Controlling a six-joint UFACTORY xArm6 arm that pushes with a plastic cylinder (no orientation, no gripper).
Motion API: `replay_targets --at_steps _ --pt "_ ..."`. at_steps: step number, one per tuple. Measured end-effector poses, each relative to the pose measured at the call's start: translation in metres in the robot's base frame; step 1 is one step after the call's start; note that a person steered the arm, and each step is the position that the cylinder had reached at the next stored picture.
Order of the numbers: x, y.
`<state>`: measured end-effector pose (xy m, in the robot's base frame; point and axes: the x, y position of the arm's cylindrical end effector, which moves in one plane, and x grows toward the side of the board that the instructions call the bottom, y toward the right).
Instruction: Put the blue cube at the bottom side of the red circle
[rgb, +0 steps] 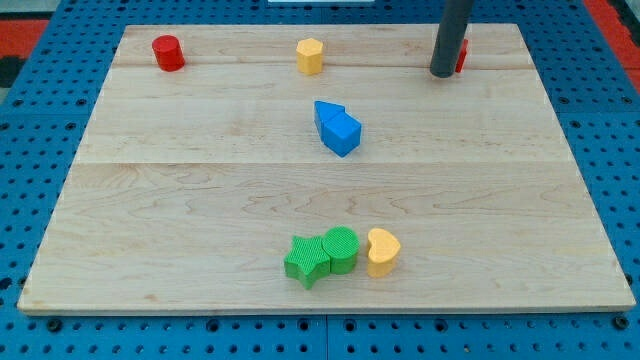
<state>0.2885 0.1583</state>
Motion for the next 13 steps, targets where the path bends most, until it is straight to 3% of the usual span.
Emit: replay_targets --at_steps 2,3,5,6,7,9,13 --pt "0.027 -0.008" --pt "0.065 -0.017" --pt "0.117 -0.053" --pt "0.123 -0.107" --pt "0.122 -0.164" --pt "0.107 -0.149" --pt "0.065 -0.262"
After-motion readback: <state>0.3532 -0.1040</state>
